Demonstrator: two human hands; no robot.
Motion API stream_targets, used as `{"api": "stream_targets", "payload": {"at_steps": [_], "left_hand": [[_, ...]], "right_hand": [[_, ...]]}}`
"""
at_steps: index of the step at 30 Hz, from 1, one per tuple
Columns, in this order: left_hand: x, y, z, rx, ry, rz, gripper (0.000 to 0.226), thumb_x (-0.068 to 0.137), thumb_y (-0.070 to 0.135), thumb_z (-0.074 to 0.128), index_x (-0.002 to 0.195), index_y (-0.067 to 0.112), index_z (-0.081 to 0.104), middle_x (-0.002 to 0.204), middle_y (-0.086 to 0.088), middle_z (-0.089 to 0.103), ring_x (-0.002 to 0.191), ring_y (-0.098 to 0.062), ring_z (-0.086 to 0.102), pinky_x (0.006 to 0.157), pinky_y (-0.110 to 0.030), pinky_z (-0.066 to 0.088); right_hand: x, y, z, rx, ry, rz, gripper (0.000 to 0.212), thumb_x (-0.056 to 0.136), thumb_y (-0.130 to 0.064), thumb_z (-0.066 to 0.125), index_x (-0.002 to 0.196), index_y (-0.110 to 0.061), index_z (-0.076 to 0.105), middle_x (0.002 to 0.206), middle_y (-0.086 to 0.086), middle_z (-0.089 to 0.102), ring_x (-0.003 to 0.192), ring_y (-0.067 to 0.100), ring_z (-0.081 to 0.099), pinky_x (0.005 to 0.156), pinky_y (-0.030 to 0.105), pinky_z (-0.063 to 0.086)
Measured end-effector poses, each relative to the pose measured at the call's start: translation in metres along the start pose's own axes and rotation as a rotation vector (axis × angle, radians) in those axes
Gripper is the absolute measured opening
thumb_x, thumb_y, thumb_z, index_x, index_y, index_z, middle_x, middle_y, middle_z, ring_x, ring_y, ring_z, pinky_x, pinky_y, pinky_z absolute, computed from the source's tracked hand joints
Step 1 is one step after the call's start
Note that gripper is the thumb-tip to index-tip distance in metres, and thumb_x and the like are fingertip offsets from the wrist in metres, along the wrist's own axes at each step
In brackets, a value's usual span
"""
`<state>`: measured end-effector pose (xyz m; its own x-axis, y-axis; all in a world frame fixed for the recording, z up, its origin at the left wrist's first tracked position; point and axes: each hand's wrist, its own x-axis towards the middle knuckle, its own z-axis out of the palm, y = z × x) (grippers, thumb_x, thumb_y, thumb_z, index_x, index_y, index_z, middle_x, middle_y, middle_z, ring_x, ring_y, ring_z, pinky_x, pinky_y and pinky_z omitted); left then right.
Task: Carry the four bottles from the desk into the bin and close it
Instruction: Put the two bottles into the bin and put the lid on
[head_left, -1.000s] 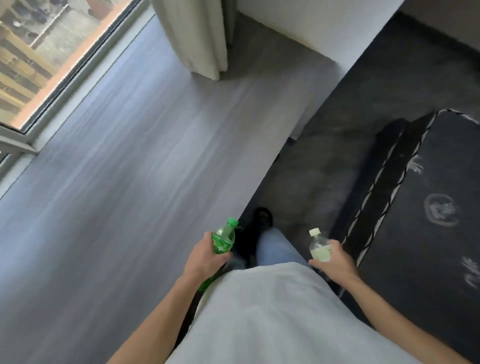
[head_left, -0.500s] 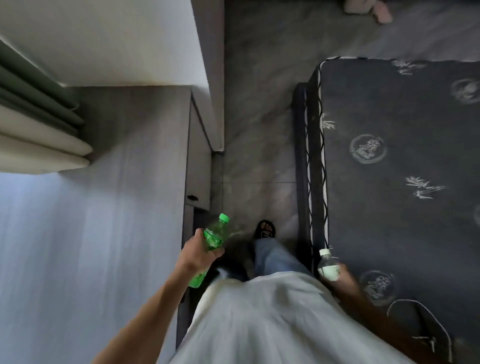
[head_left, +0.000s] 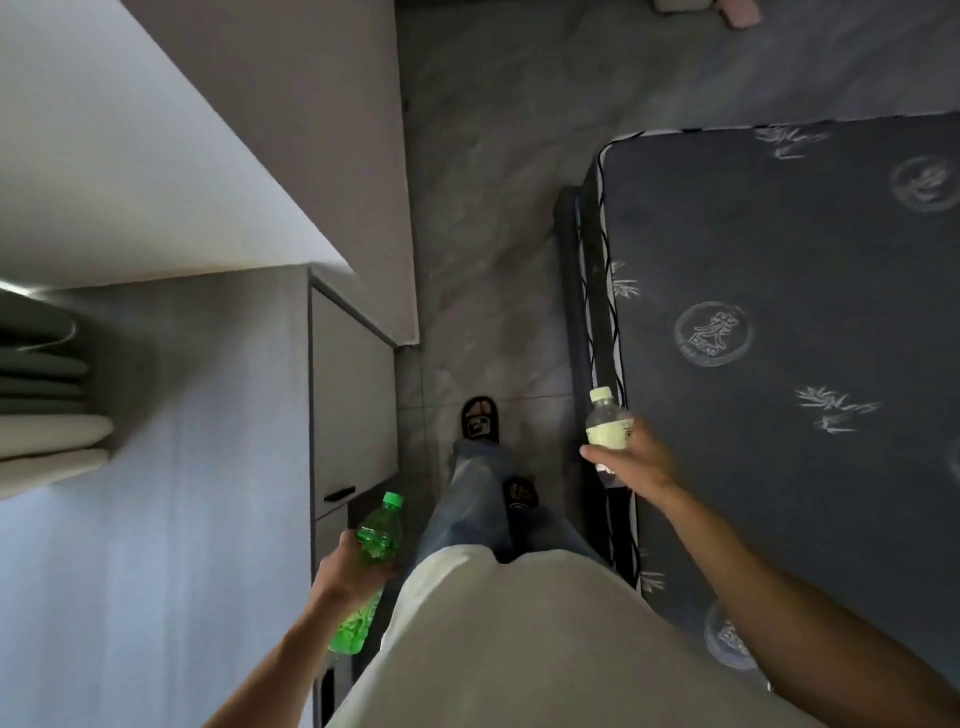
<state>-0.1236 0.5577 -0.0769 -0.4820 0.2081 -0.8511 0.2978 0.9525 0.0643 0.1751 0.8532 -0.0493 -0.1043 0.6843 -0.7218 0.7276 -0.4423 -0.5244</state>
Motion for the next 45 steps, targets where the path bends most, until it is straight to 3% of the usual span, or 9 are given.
{"api": "stream_targets", "payload": {"at_steps": [4, 10, 13, 16, 19, 23, 31, 40, 45], "left_hand": [[0.023, 0.047, -0.028, -0.043, 0.010, -0.014, 0.081, 0.072, 0.044, 0.085, 0.138, 0.015, 0.049, 0.119, -0.017, 0.071, 0.106, -0.039, 0.067, 0.079, -0.035, 0.050], [0.070, 0.156, -0.097, 0.061, -0.039, 0.091, 0.070, 0.080, 0.047, 0.074, 0.137, 0.016, 0.046, 0.118, -0.017, 0.071, 0.102, -0.039, 0.070, 0.082, -0.040, 0.058], [0.093, 0.220, -0.138, 0.000, -0.032, 0.159, 0.066, 0.081, 0.037, 0.075, 0.136, 0.014, 0.046, 0.119, -0.016, 0.070, 0.105, -0.037, 0.069, 0.089, -0.045, 0.058], [0.111, 0.286, -0.173, -0.030, 0.006, 0.223, 0.075, 0.075, 0.040, 0.079, 0.137, 0.014, 0.048, 0.120, -0.015, 0.070, 0.109, -0.037, 0.067, 0.084, -0.037, 0.054], [0.128, 0.350, -0.202, -0.064, 0.018, 0.300, 0.077, 0.067, 0.053, 0.076, 0.129, 0.015, 0.050, 0.111, -0.009, 0.067, 0.102, -0.033, 0.067, 0.077, -0.034, 0.050], [0.156, 0.415, -0.233, -0.073, -0.008, 0.332, 0.085, 0.057, 0.061, 0.071, 0.127, 0.020, 0.049, 0.107, -0.002, 0.061, 0.090, -0.025, 0.061, 0.074, -0.031, 0.046], [0.199, 0.461, -0.278, 0.076, 0.009, 0.147, 0.070, 0.072, 0.052, 0.085, 0.121, 0.015, 0.052, 0.120, -0.014, 0.069, 0.110, -0.033, 0.067, 0.075, -0.030, 0.045], [0.235, 0.495, -0.331, 0.068, -0.048, -0.002, 0.074, 0.077, 0.053, 0.080, 0.130, 0.013, 0.048, 0.123, -0.018, 0.068, 0.099, -0.033, 0.068, 0.072, -0.030, 0.046], [0.275, 0.542, -0.378, 0.034, -0.072, -0.006, 0.073, 0.079, 0.051, 0.079, 0.133, 0.009, 0.052, 0.121, -0.017, 0.068, 0.102, -0.033, 0.068, 0.075, -0.030, 0.047]], "right_hand": [[0.043, -0.037, -0.010, -0.016, -0.076, 0.025, 0.054, 0.071, -0.024, 0.086, 0.114, -0.038, 0.057, 0.090, 0.004, 0.073, 0.075, 0.024, 0.074, 0.056, 0.040, 0.063], [0.083, -0.051, -0.039, -0.104, -0.095, 0.228, 0.059, 0.069, -0.031, 0.091, 0.116, -0.011, 0.062, 0.091, 0.011, 0.062, 0.066, 0.010, 0.066, 0.048, 0.013, 0.050], [0.091, -0.058, -0.048, -0.309, -0.132, 0.205, 0.057, 0.073, -0.039, 0.087, 0.101, 0.004, 0.061, 0.101, 0.016, 0.057, 0.077, 0.032, 0.054, 0.062, 0.032, 0.046], [0.104, -0.068, -0.050, -0.138, 0.108, 0.328, 0.046, 0.074, -0.011, 0.088, 0.107, 0.002, 0.060, 0.096, 0.020, 0.063, 0.083, 0.030, 0.058, 0.073, 0.035, 0.042], [0.116, -0.082, -0.067, -0.194, 0.048, 0.311, 0.027, 0.076, -0.013, 0.086, 0.084, -0.008, 0.061, 0.088, 0.016, 0.066, 0.082, 0.030, 0.064, 0.073, 0.035, 0.046], [0.158, -0.105, -0.091, -0.202, 0.021, 0.340, 0.045, 0.073, -0.025, 0.089, 0.098, 0.006, 0.067, 0.086, 0.020, 0.073, 0.078, 0.029, 0.070, 0.064, 0.031, 0.047], [0.292, -0.231, -0.142, -0.246, 0.004, 0.268, 0.076, 0.066, -0.032, 0.092, 0.124, -0.002, 0.053, 0.111, 0.022, 0.068, 0.103, 0.039, 0.066, 0.081, 0.037, 0.047], [0.435, -0.397, -0.186, -0.217, 0.060, 0.058, 0.089, 0.070, -0.041, 0.088, 0.137, -0.006, 0.042, 0.121, 0.018, 0.063, 0.111, 0.038, 0.063, 0.084, 0.039, 0.047], [0.493, -0.456, -0.192, -0.229, 0.068, 0.059, 0.084, 0.068, -0.044, 0.089, 0.132, -0.012, 0.043, 0.105, 0.007, 0.060, 0.097, 0.031, 0.062, 0.075, 0.033, 0.042]]}}
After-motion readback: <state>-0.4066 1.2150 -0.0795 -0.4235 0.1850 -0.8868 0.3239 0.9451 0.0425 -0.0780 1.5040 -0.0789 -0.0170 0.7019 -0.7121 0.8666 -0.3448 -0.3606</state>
